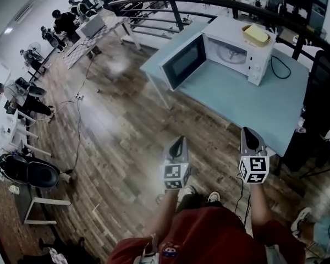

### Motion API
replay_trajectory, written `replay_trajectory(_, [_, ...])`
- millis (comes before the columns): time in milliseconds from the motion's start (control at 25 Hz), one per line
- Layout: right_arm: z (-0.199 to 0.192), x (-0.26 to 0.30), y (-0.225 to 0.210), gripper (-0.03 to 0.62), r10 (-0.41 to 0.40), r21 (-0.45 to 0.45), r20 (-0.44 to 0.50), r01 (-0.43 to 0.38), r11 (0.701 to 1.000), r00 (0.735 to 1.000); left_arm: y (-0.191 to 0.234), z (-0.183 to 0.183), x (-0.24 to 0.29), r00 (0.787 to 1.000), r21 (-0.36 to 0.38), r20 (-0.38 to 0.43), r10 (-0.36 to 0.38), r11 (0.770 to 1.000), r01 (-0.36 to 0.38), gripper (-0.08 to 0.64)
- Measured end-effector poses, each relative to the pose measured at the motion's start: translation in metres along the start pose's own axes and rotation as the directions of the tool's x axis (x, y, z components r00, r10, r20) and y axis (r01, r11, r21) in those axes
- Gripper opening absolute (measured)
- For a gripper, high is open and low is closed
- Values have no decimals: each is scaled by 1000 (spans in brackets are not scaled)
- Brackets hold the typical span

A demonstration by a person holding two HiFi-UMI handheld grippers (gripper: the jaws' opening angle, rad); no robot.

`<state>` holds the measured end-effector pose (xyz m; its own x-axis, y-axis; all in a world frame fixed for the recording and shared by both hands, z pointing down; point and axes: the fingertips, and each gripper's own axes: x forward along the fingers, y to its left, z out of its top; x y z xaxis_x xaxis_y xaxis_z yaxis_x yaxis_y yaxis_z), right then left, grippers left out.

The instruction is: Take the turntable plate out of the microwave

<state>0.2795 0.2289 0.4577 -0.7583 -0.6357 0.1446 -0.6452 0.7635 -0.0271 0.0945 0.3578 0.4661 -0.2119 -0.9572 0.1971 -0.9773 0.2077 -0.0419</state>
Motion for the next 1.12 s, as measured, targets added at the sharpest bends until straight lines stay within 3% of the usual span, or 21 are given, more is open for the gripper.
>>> replay_trajectory(280, [-4,21,-12,2,-7,-9,-7,7,1000,1000,-2,0,32,1000,3,0,-28,1000,28,-2])
replay_trajectory(640, [1,63,-35,2,-85,-18,-6,85,996,996,20,5,89,996,-8,18,-82,997,82,-2])
replay_trajectory(1120, [38,170,-3,2,-170,-55,31,171,984,985,120,26,168,992,-16,48,-121,992,122,-2])
